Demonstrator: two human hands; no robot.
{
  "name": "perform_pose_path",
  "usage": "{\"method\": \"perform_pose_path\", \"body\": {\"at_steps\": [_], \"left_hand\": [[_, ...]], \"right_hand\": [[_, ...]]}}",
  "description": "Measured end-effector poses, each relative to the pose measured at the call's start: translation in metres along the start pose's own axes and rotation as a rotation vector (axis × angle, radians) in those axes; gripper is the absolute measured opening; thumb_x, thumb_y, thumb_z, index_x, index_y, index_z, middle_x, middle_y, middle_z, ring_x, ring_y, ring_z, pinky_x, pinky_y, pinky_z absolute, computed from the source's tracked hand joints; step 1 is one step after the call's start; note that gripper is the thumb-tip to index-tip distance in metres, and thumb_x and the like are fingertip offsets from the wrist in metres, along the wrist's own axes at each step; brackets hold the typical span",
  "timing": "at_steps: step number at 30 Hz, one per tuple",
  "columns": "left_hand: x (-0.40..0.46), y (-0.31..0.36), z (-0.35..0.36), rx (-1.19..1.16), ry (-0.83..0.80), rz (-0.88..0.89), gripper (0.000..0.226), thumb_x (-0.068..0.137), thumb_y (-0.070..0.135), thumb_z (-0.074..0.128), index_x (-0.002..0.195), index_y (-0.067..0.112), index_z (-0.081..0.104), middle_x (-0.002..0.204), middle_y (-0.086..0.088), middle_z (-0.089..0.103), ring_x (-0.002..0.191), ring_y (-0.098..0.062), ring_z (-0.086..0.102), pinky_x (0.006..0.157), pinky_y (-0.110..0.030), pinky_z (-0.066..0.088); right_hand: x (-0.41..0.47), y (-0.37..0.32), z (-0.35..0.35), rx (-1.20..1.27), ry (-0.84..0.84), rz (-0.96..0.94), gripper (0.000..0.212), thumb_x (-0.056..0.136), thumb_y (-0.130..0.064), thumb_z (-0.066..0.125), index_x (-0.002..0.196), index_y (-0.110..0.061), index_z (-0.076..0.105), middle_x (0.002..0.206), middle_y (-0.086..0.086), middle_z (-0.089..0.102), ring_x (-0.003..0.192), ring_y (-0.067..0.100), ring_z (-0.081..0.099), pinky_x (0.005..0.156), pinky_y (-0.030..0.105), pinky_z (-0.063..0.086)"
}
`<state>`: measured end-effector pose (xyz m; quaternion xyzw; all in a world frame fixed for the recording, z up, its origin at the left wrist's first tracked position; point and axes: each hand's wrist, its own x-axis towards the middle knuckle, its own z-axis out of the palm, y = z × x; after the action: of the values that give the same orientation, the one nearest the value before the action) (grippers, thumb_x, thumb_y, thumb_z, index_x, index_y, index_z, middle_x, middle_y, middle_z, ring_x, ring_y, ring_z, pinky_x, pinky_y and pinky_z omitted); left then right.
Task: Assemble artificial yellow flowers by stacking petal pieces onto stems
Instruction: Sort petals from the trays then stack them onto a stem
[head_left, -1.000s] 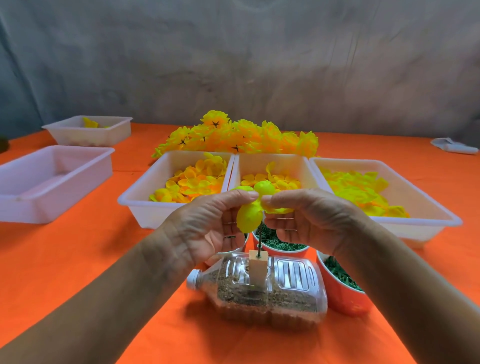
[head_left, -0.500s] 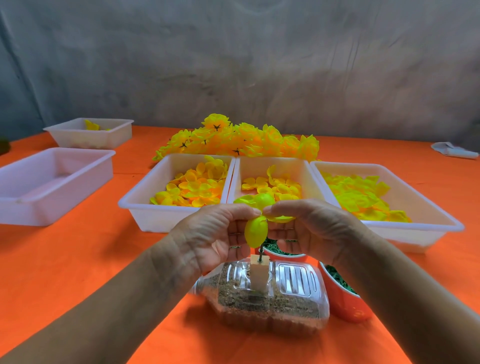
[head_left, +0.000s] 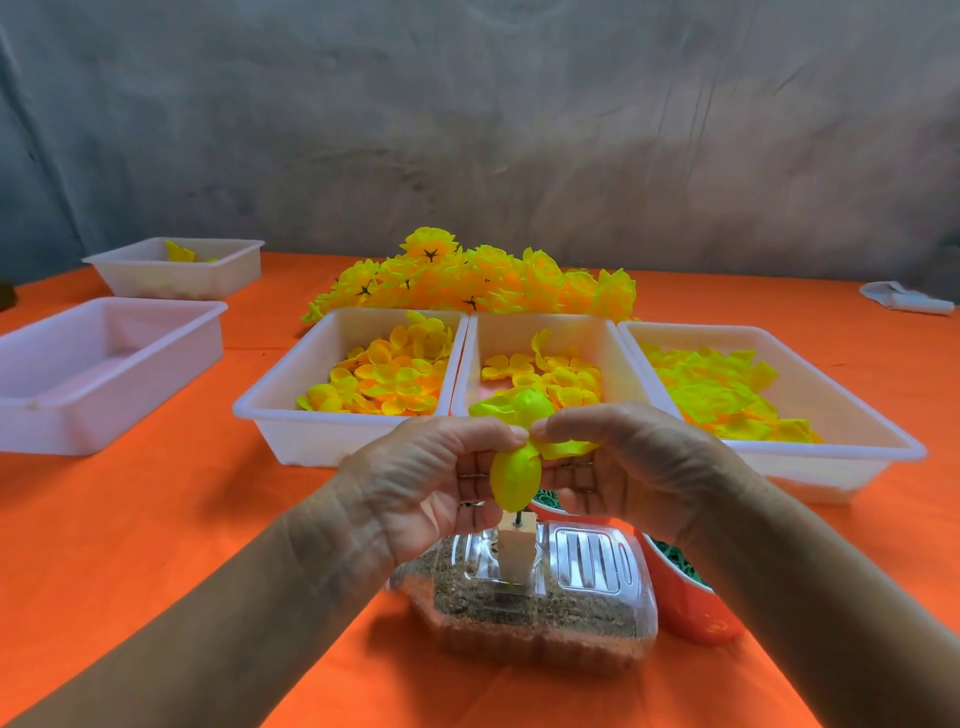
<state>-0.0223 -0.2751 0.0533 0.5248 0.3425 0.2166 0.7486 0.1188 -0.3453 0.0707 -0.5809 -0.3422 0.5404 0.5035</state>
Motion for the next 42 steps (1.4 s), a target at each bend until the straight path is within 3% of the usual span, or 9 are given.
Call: {"method": "perform_pose_path", "body": {"at_steps": [10, 12, 15, 26, 36, 42], "left_hand": [[0.003, -0.002, 0.002, -0.058, 0.018, -0.04, 0.015, 0.057, 0.019, 0.067, 0.072, 0.015, 0.066, 0.056, -0.002, 0.064, 0.042, -0.01, 0.056, 0.04, -0.018, 0.043], [0.003, -0.004, 0.002, -0.056, 0.017, -0.052, 0.003, 0.07, 0.015, 0.065, 0.073, 0.016, 0.065, 0.056, -0.001, 0.064, 0.043, -0.01, 0.057, 0.043, -0.018, 0.043], [0.005, -0.009, 0.0, -0.061, 0.029, -0.066, 0.009, 0.082, 0.013, 0.059, 0.076, 0.016, 0.064, 0.056, -0.001, 0.063, 0.043, -0.009, 0.057, 0.045, -0.018, 0.043], [0.004, -0.028, -0.002, 0.024, 0.099, -0.055, 0.012, 0.082, 0.012, 0.063, 0.071, 0.014, 0.063, 0.053, 0.0, 0.062, 0.039, -0.008, 0.053, 0.039, -0.016, 0.041], [0.004, -0.033, -0.001, 0.067, 0.101, -0.012, 0.013, 0.082, 0.007, 0.061, 0.07, 0.012, 0.063, 0.051, 0.0, 0.06, 0.04, -0.008, 0.054, 0.039, -0.017, 0.042], [0.007, -0.034, -0.004, 0.143, 0.13, -0.027, 0.016, 0.08, 0.007, 0.065, 0.066, 0.014, 0.062, 0.051, 0.0, 0.059, 0.039, -0.008, 0.053, 0.043, -0.017, 0.042]], "right_hand": [[0.005, 0.004, 0.0, 0.067, -0.043, 0.09, 0.005, 0.081, -0.009, 0.059, 0.078, -0.012, 0.061, 0.069, 0.009, 0.067, 0.051, 0.014, 0.063, 0.044, 0.018, 0.045], [0.005, 0.006, 0.0, 0.057, -0.046, 0.099, 0.006, 0.082, -0.009, 0.058, 0.078, -0.013, 0.061, 0.067, 0.008, 0.067, 0.05, 0.013, 0.063, 0.045, 0.018, 0.045], [0.006, 0.01, -0.001, 0.036, -0.036, 0.112, 0.005, 0.083, -0.008, 0.058, 0.082, -0.012, 0.061, 0.065, 0.008, 0.065, 0.047, 0.012, 0.062, 0.043, 0.017, 0.045], [0.009, 0.031, -0.002, -0.035, 0.035, 0.084, 0.006, 0.081, -0.006, 0.061, 0.078, -0.01, 0.063, 0.055, 0.003, 0.064, 0.045, 0.008, 0.061, 0.041, 0.014, 0.041], [0.009, 0.039, -0.003, 0.064, 0.03, 0.148, 0.01, 0.084, -0.002, 0.059, 0.077, -0.008, 0.062, 0.058, 0.006, 0.064, 0.043, 0.011, 0.06, 0.039, 0.015, 0.042], [0.012, 0.042, -0.001, -0.109, 0.103, 0.074, 0.013, 0.08, -0.004, 0.063, 0.069, -0.011, 0.061, 0.054, 0.004, 0.064, 0.041, 0.008, 0.056, 0.042, 0.017, 0.038]]}}
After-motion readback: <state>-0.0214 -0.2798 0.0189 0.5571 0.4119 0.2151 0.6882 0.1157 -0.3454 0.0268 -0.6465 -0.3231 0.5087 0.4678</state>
